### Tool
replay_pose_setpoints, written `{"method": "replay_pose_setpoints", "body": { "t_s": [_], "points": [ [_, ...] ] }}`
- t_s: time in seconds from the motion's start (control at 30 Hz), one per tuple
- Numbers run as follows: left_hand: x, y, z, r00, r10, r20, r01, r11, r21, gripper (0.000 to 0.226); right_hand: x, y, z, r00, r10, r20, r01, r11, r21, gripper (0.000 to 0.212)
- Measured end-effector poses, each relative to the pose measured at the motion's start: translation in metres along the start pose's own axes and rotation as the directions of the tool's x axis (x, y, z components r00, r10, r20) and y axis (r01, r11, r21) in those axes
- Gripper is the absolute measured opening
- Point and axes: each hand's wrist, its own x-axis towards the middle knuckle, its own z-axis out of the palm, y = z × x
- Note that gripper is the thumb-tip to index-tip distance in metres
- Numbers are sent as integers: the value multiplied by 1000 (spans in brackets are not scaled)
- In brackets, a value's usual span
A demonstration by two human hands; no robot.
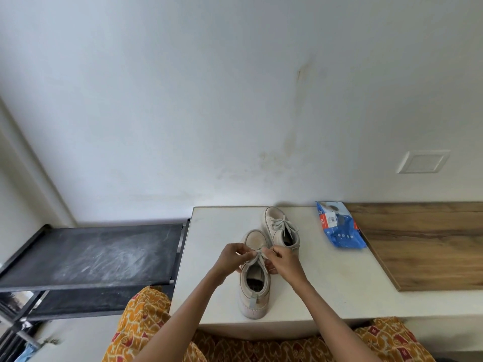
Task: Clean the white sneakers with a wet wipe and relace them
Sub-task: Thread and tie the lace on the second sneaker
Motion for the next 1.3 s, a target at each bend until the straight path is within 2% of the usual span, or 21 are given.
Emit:
{"method": "replay_pose_setpoints", "body": {
  "t_s": [0.17,0.37,0.53,0.63,0.73,0.9,1.0,1.13,1.23,1.3],
  "points": [
    [3,-3,-2,999,-40,3,40,999,-37,16,-3,-7,2,998,34,-62,-36,999,-40,42],
    [1,-3,-9,997,-62,36,65,994,-88,14,0,5,8,994,85,-70,-84,996,16,44],
    [3,-2,-7,998,-45,35,45,999,-3,11,-3,5,7,995,42,-85,-46,998,-50,42],
    [5,0,-7,998,-34,59,31,998,58,17,-7,0,5,998,-18,-66,11,995,-99,45],
    [7,1,-5,1000,-26,9,25,996,81,16,-9,-3,6,995,-62,-79,48,985,-168,43],
    [3,-5,0,991,-91,-95,89,996,-25,18,-10,-6,10,989,-57,-139,20,966,-256,43],
    [3,-6,2,987,-135,-91,128,989,-76,20,-12,-6,12,985,-29,-172,-10,975,-221,44],
    [5,-5,3,981,-163,-105,158,986,-61,20,-11,-7,15,983,26,-180,-54,987,-153,46],
    [7,0,-3,984,-174,-30,173,985,-27,17,-5,-4,14,988,59,-140,-77,990,-121,45],
    [8,7,-7,982,-186,24,186,982,-25,16,-2,-3,16,990,72,-118,-77,996,-37,45]
  ]
}}
